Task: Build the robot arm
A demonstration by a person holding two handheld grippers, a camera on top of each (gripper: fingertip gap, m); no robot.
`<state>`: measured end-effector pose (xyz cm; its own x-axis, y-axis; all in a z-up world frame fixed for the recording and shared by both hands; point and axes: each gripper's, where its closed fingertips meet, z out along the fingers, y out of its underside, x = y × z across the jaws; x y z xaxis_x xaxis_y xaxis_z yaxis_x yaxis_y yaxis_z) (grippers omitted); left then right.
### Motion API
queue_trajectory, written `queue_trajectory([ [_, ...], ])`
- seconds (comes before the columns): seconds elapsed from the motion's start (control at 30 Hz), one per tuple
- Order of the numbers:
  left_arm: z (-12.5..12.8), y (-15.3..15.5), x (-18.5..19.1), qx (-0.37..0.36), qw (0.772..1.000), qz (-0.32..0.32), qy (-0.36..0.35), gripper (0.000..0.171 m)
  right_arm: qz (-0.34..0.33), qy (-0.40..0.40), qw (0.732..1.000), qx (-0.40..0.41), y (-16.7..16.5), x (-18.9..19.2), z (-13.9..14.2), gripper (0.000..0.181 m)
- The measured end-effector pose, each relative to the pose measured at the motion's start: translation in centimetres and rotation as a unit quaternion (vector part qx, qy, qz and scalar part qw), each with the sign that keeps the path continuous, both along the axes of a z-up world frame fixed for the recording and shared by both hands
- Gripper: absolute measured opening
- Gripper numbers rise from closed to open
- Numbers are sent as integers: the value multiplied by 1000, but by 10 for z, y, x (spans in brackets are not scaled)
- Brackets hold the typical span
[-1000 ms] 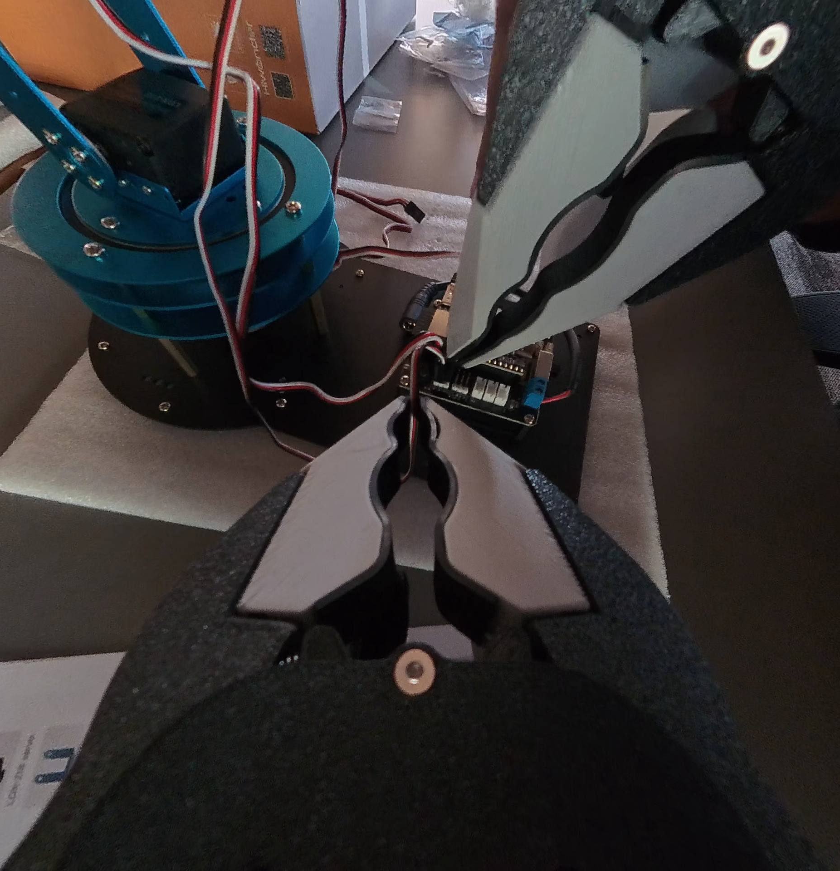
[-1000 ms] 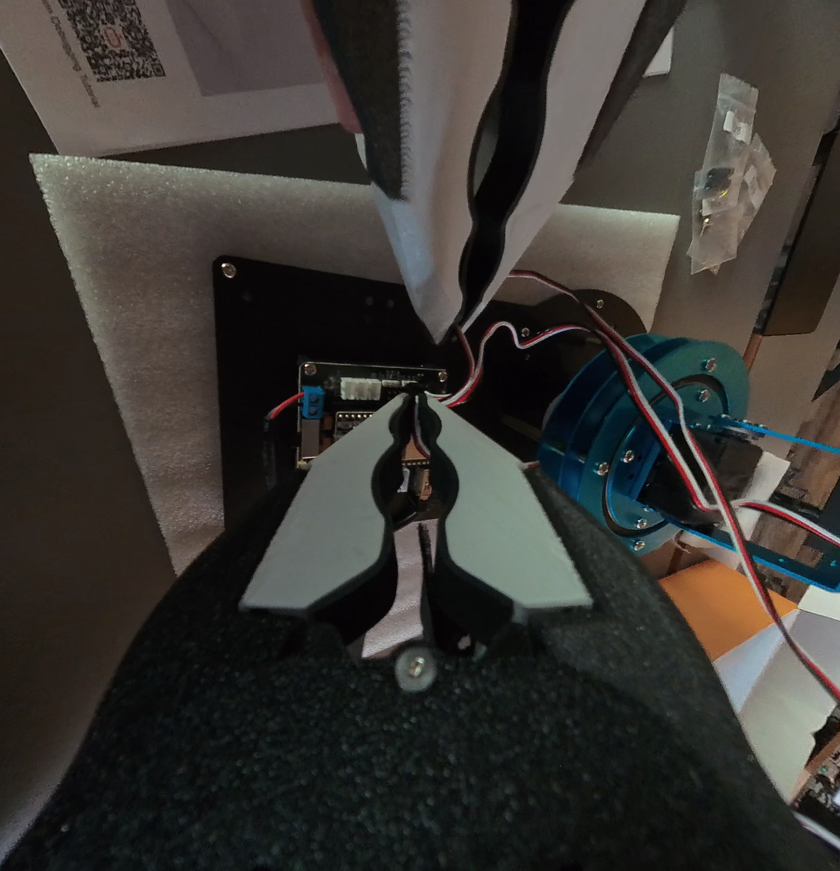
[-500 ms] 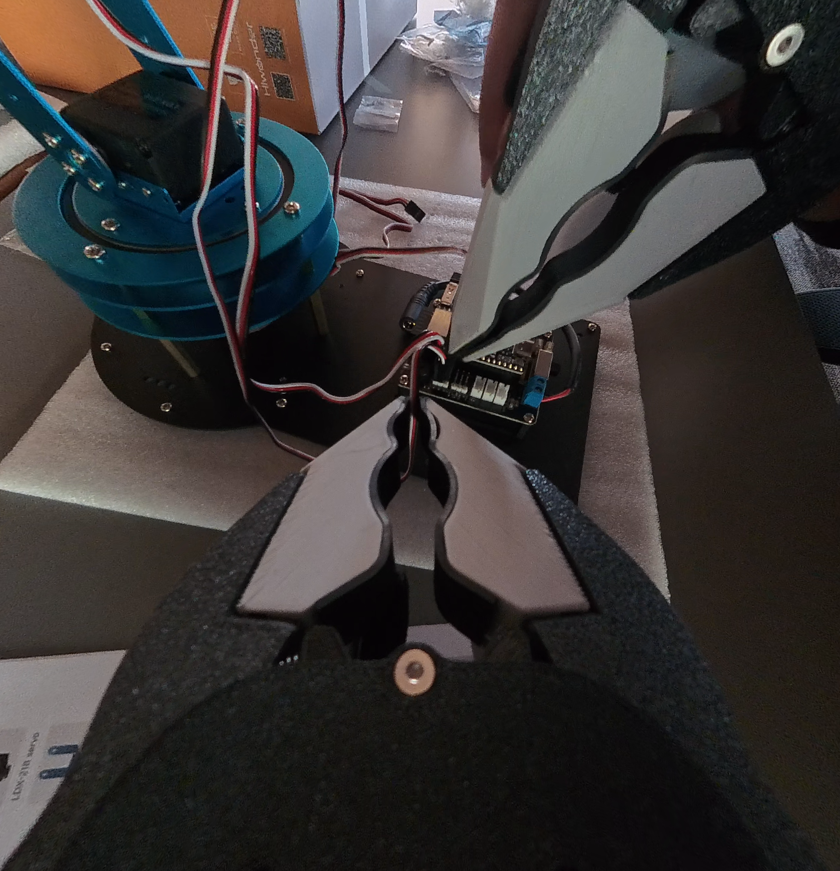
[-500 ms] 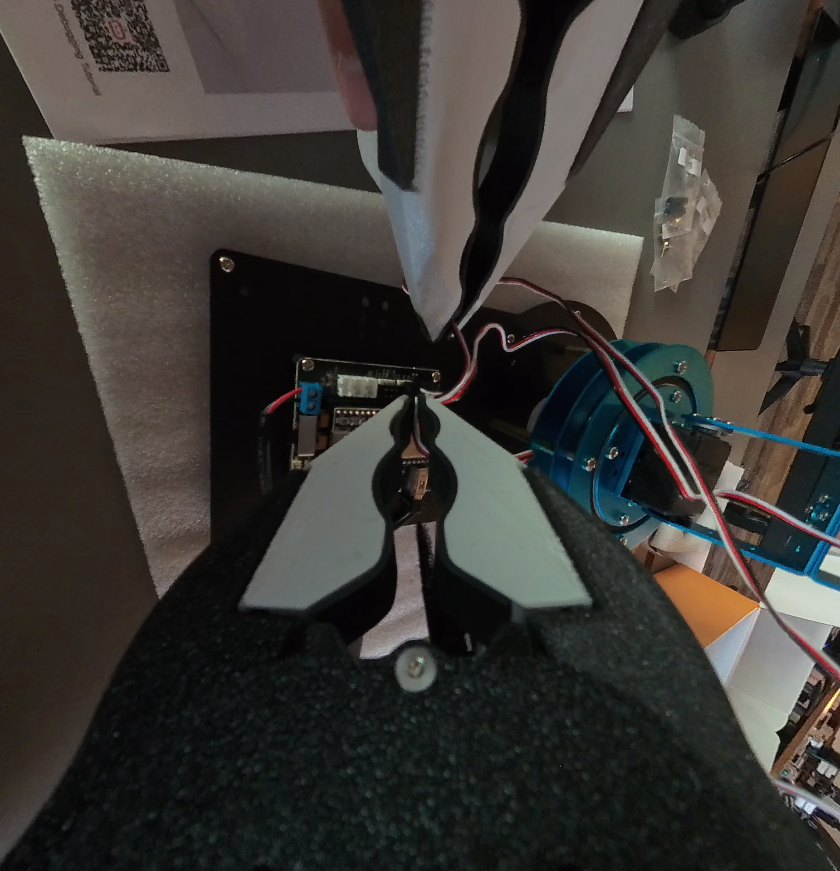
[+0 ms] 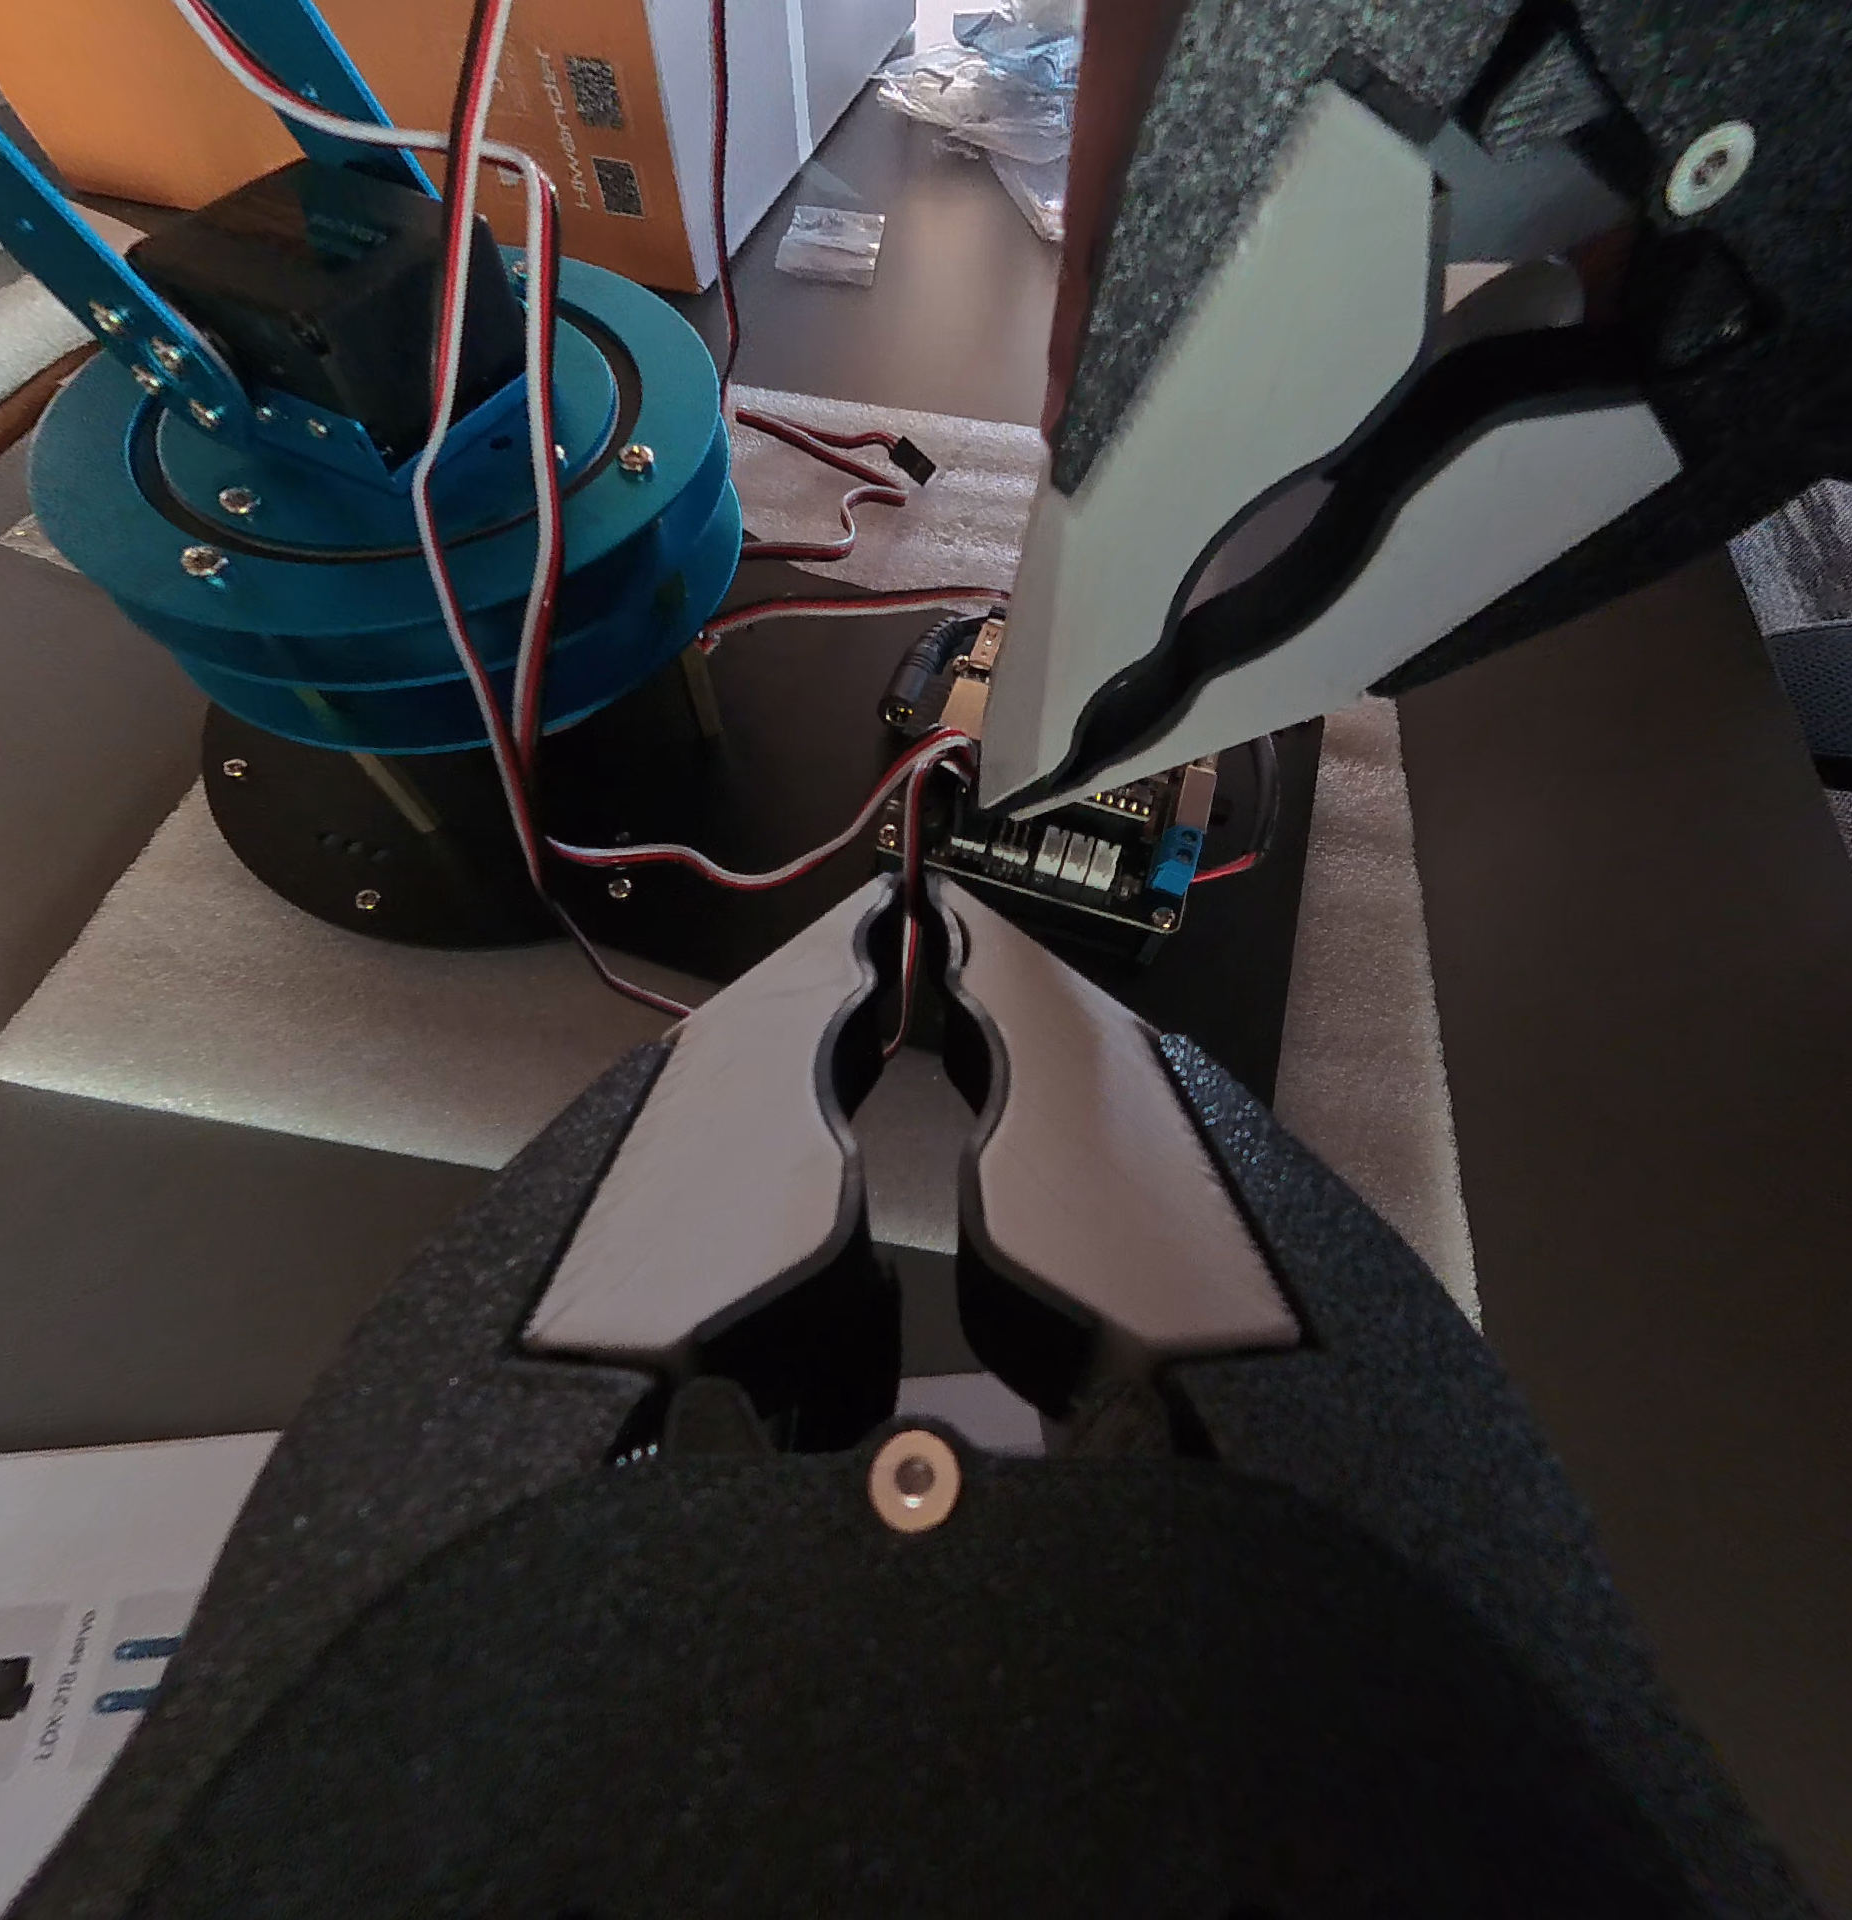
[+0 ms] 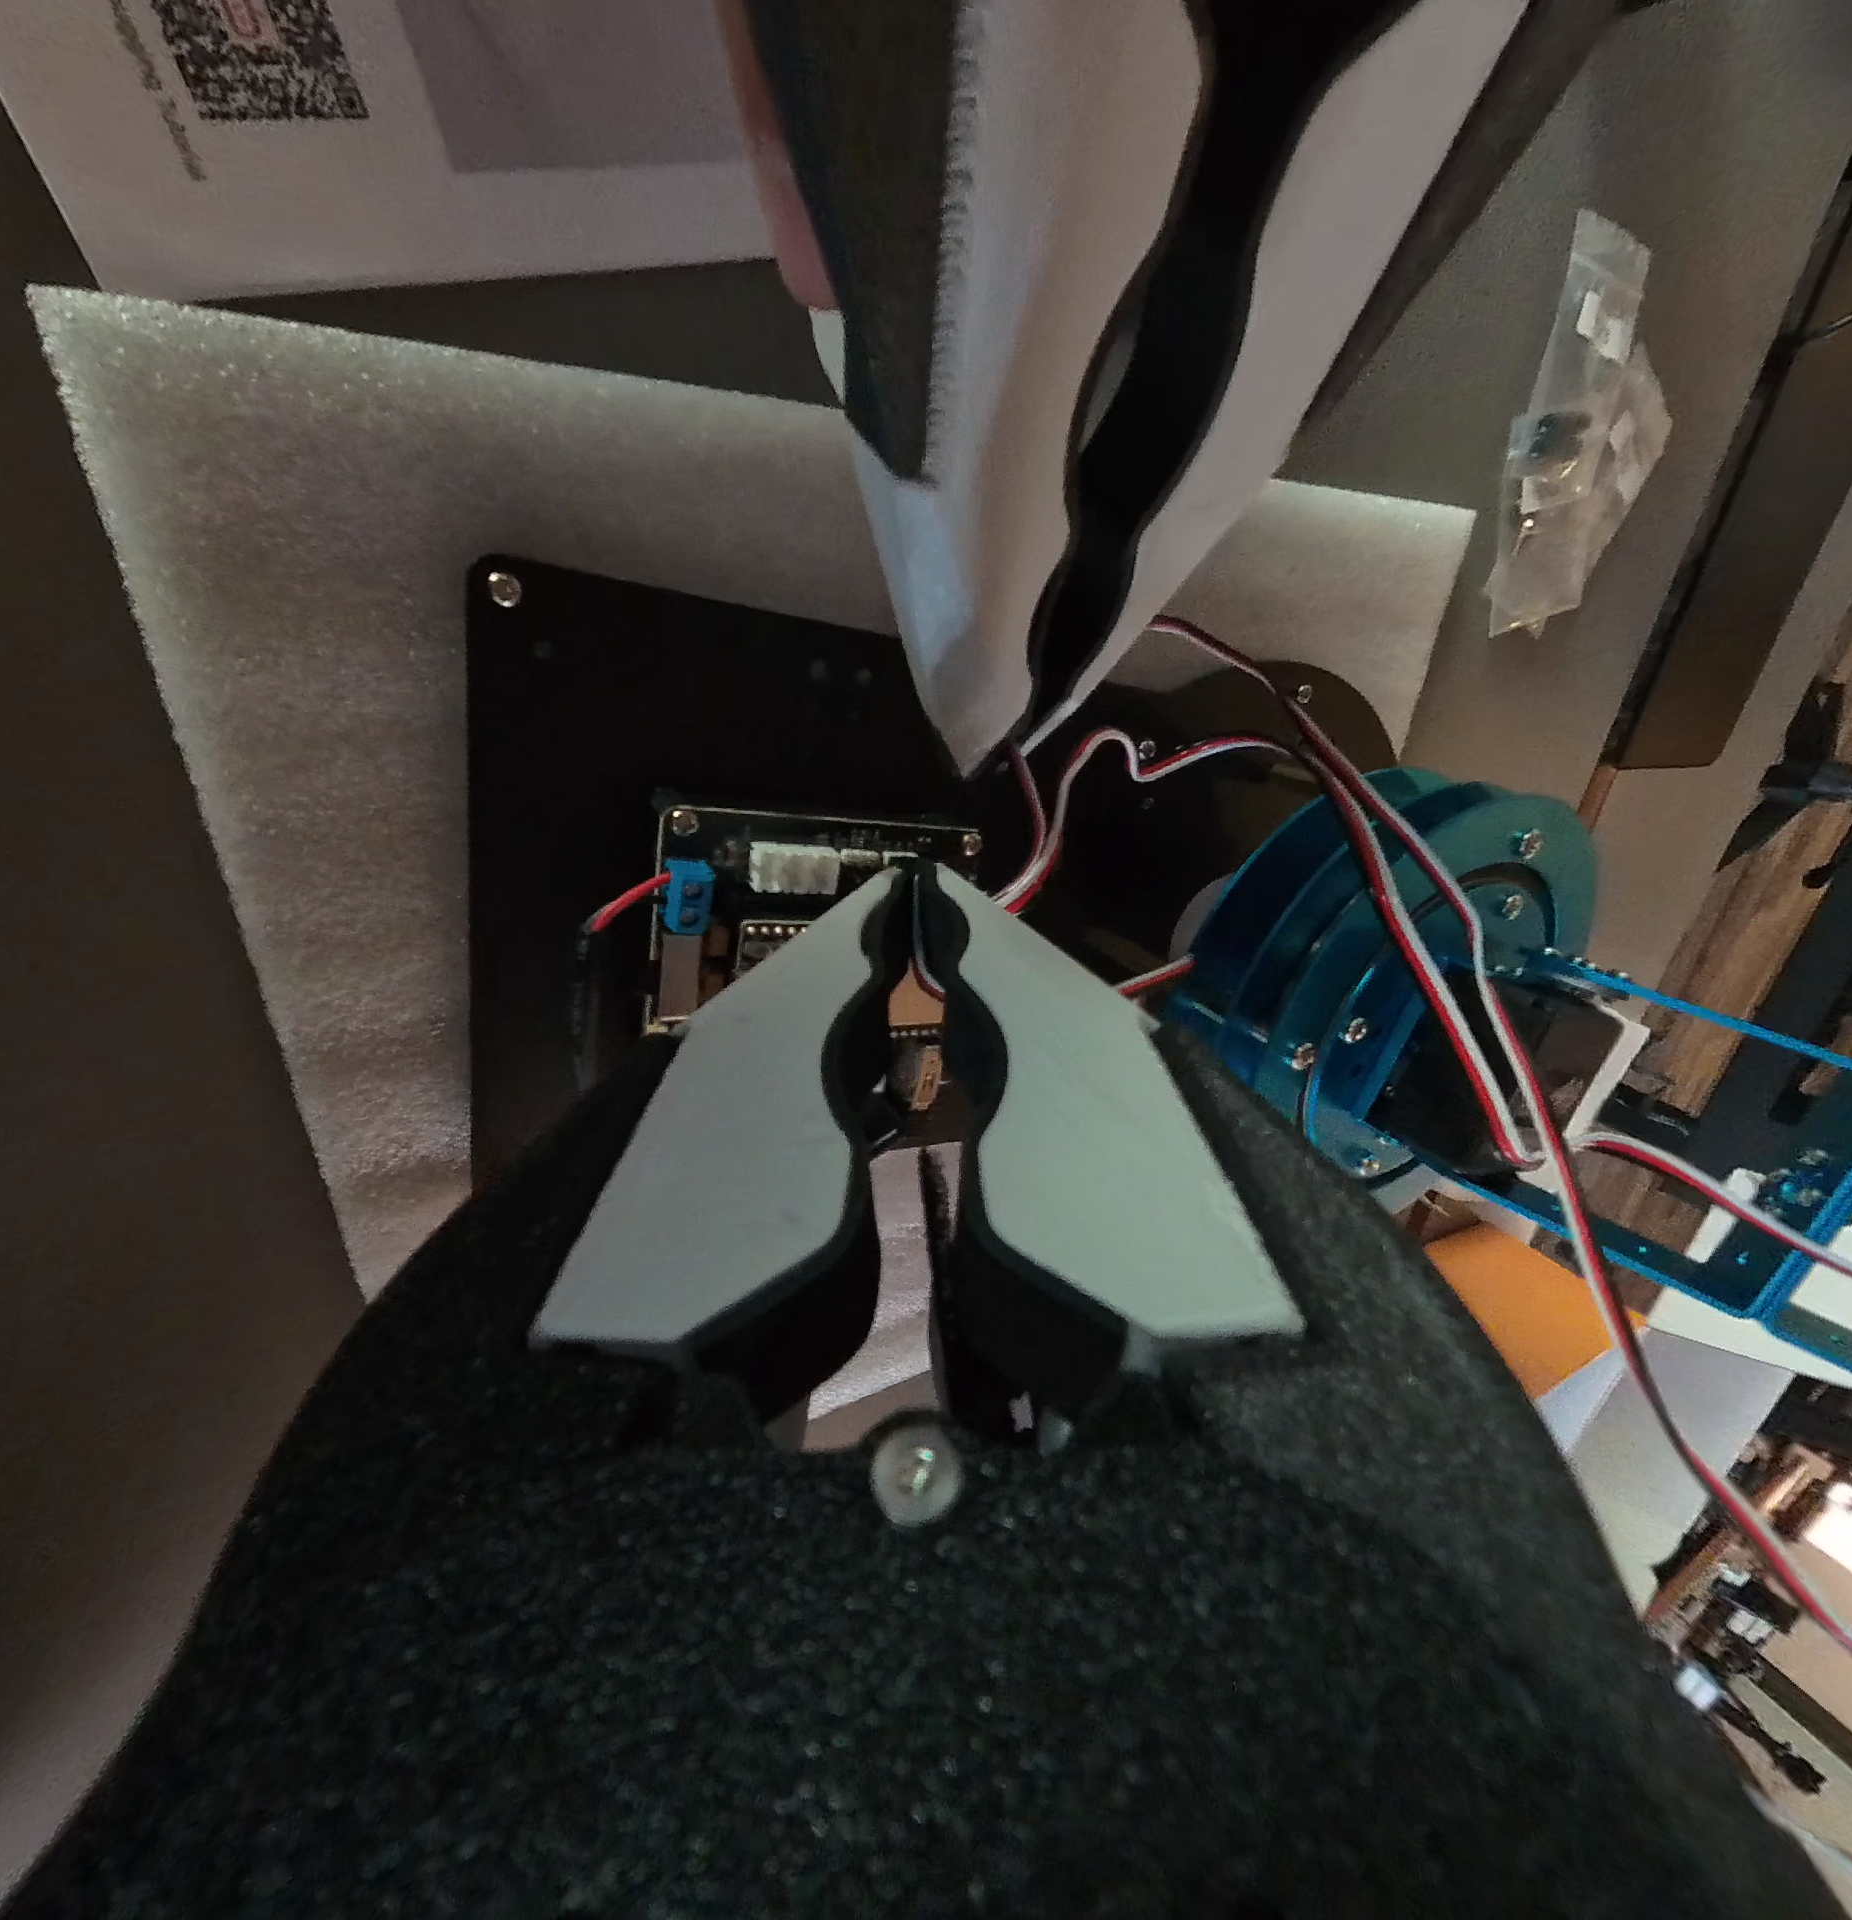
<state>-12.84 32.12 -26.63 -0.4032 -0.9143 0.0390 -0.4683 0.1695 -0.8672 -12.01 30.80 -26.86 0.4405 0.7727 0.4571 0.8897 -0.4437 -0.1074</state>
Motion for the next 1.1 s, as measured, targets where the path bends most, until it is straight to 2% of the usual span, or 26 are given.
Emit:
queue_trajectory([
  [0.03, 0, 0, 0, 0, 1000, 0, 0, 2, 2, -3, 1000, 6, 0, 0, 0, 0],
  [0.4, 0, 0, 1, 1, 1000, 0, 1, 2, -26, 55, 998, 35, 0, 0, 1, 0],
  [0.5, -1, 1, 1, 1, 1000, 0, 1, 2, -17, 53, 996, 66, -3, 1, 12, 9],
  [0.57, 0, 1, 1, 0, 1000, 0, 1, 2, -20, 62, 996, 67, -7, 1, 16, 6],
  [0.77, -1, 1, 3, -1, 1000, 0, 1, 2, -4, 38, 997, 73, -5, 1, 11, 3],
  [1.1, -1, 5, 4, -3, 1000, -1, 1, 2, -13, 9, 999, 33, -2, 3, 1, 0],
])
